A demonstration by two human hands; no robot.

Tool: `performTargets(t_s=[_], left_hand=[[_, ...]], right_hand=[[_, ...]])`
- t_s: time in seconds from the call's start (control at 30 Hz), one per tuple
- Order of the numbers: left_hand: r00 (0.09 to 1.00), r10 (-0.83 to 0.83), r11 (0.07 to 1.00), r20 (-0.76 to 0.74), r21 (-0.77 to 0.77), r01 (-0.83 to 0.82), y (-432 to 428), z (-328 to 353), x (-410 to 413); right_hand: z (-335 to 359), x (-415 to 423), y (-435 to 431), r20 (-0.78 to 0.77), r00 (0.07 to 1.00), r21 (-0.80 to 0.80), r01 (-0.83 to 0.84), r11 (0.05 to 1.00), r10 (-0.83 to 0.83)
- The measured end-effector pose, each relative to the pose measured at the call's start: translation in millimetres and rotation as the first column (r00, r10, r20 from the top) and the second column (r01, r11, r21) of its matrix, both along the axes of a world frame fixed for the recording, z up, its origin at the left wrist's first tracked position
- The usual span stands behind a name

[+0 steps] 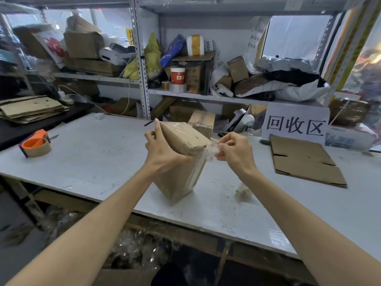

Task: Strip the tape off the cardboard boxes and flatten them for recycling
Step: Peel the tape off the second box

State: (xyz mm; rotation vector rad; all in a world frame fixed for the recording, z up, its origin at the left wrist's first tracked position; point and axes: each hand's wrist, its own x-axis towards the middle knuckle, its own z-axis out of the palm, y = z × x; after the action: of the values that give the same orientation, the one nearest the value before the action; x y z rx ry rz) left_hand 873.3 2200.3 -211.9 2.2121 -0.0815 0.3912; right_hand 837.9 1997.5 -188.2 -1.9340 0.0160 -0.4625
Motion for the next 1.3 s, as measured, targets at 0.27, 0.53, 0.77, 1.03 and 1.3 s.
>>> performTargets(t_s=[0.27,0.53,0.77,1.03,1.3], left_hand=[[0.994,0.057,0.984,-0.089,-0.161,-0.070,1,-7,3],[0.965,0.019,0.981,-0.262,-0.180,-0.069,9,-2,12],[0.992,-0.021,0.984,-0.123,-0.179,-0.001,5,-15,-1],[0.967,-0.223,0.929,-0.121,-0.327,0.173,1,-11,-9],[0.950,-0.238,0.934,-0.201,-0.315,0.167,-9,-7,-9]], right_hand=[[-9,-2,4,0.139,0.969,-0.156,-0.183,0.971,0.205],[-10,0,5,0.081,0.932,-0.084,-0.347,0.934,0.354],[-10,3,11,0.172,0.971,-0.113,-0.151,0.982,0.169],[7,3,-8,0.100,0.987,-0.003,-0.126,0.992,0.126],[2,-2,-6,0.292,0.956,-0.226,0.038,0.973,0.030]])
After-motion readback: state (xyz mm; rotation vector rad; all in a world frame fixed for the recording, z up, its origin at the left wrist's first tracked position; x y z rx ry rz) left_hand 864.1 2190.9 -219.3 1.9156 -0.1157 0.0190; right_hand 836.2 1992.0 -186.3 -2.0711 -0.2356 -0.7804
